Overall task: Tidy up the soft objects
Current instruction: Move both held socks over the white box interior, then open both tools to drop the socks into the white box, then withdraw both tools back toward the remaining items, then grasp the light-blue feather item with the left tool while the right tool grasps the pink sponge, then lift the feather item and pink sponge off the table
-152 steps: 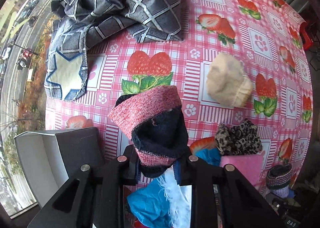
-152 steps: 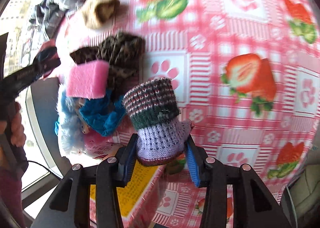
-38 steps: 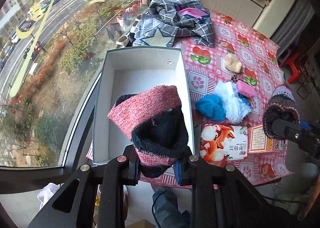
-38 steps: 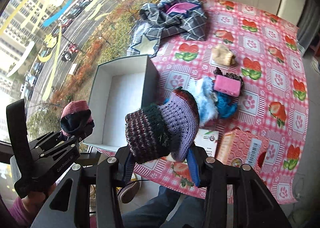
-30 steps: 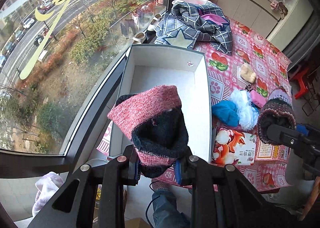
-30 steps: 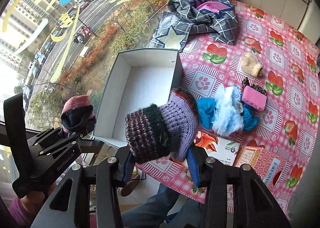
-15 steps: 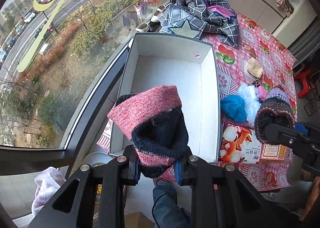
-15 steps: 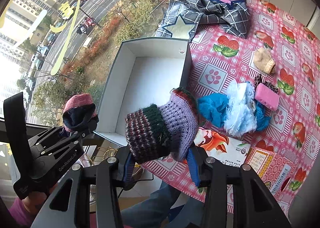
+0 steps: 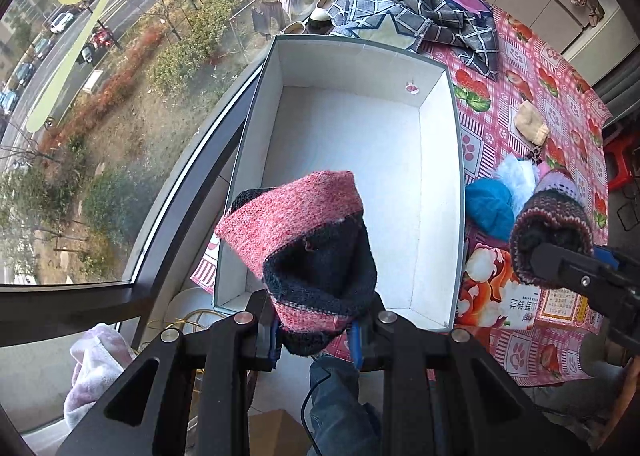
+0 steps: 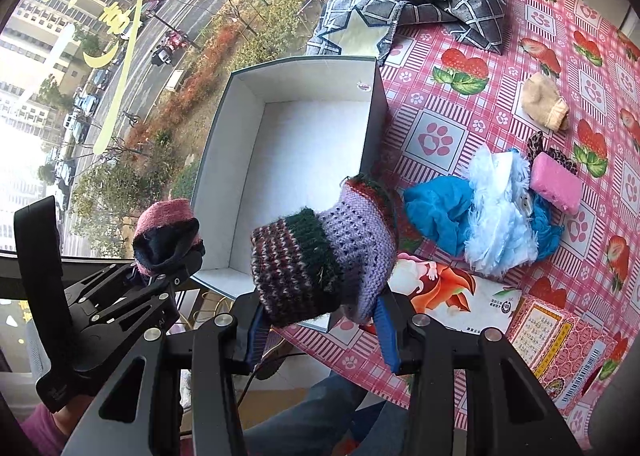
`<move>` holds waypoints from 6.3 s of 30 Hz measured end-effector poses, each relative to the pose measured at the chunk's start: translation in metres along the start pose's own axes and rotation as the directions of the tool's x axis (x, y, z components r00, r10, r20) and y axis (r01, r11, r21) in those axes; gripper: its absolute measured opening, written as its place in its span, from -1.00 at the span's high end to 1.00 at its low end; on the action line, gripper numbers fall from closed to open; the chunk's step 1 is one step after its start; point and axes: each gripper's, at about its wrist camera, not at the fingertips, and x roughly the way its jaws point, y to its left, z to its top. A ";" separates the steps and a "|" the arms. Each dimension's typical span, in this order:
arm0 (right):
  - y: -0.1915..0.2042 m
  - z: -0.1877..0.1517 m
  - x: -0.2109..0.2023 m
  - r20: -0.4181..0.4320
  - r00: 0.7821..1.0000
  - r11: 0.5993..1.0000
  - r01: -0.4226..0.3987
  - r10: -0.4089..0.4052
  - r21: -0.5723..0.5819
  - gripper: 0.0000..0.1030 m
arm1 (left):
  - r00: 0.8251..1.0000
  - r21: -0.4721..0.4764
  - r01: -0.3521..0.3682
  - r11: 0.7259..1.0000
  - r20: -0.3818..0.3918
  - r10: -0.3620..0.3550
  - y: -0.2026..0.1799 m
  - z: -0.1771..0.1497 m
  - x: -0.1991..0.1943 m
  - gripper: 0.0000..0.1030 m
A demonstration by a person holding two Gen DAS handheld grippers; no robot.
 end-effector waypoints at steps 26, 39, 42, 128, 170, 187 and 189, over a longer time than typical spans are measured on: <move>0.007 0.017 0.024 -0.051 0.998 1.000 -0.020 0.019 -0.005 0.10 | 0.999 -0.104 0.021 0.994 -0.043 -0.025 0.019 0.009 0.018 0.46; 0.017 0.037 0.045 -0.063 0.996 0.998 -0.061 0.061 0.001 0.10 | 0.998 -0.076 0.001 0.997 -0.070 -0.006 0.013 0.020 0.035 0.46; 0.019 0.048 0.051 -0.063 0.995 0.997 -0.078 0.078 0.002 0.10 | 0.996 -0.091 -0.007 0.996 -0.086 0.000 0.016 0.020 0.044 0.46; -0.290 0.064 0.035 -0.155 0.986 0.817 0.041 0.060 0.575 -0.97 | 0.961 0.338 0.102 0.936 -0.276 -0.005 -0.256 0.065 0.124 -0.83; -0.292 0.001 -0.047 0.013 1.000 0.844 -0.024 0.020 0.536 -0.38 | 0.907 0.182 0.407 0.895 -0.199 -0.372 -0.214 0.080 0.023 0.20; -0.254 -0.034 -0.063 0.042 0.998 0.850 0.016 -0.045 0.526 -0.39 | 0.905 0.266 0.425 0.865 -0.149 -0.399 -0.207 0.065 0.009 0.20; -0.252 -0.038 -0.066 0.048 0.997 0.848 0.021 -0.055 0.530 -0.39 | 0.887 0.262 0.462 0.847 -0.135 -0.442 -0.207 0.069 0.002 0.20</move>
